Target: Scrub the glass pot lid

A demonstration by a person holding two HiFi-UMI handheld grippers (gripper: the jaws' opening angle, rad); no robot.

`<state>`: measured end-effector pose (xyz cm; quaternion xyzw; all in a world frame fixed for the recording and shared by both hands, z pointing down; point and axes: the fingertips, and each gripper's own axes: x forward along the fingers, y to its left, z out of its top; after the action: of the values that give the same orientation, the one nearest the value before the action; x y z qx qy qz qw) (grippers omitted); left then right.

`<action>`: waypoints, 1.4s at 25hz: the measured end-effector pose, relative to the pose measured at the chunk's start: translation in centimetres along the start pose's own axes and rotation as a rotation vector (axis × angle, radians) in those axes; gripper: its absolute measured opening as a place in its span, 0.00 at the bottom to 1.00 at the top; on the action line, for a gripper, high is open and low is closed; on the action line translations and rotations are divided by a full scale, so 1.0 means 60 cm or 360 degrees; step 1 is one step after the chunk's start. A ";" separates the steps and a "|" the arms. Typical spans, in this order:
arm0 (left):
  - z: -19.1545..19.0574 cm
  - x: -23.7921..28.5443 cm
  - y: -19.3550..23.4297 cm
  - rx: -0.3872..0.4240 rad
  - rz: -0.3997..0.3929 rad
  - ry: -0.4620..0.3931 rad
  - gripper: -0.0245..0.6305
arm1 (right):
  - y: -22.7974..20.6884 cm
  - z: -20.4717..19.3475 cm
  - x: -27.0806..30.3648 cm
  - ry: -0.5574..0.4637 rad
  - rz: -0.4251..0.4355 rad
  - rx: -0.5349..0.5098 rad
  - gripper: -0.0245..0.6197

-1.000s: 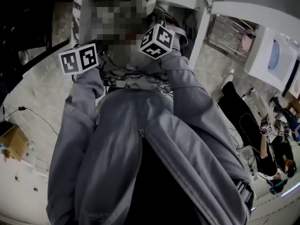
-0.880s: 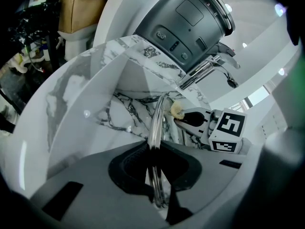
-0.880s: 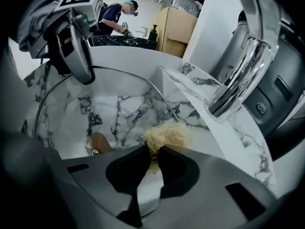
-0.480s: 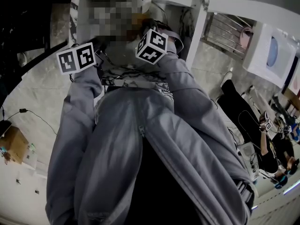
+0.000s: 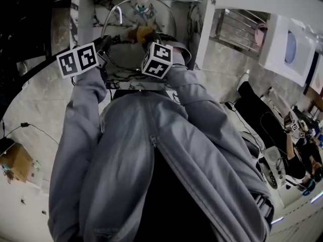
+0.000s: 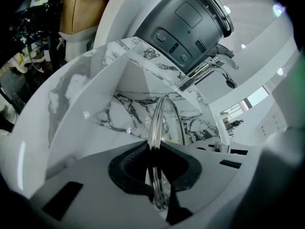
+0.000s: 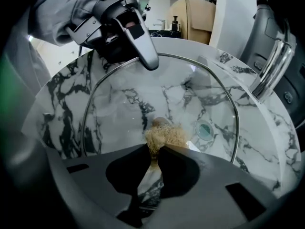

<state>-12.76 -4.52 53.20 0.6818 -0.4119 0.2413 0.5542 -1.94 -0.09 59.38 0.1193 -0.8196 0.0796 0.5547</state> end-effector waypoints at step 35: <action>-0.003 -0.001 -0.001 0.0020 -0.0016 -0.0010 0.12 | 0.084 -0.015 -0.084 0.0003 0.0719 0.0199 0.11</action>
<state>-12.69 -4.32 53.17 0.6881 -0.4087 0.2389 0.5500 -0.77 5.53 55.06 -0.0332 -0.8185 0.2524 0.5150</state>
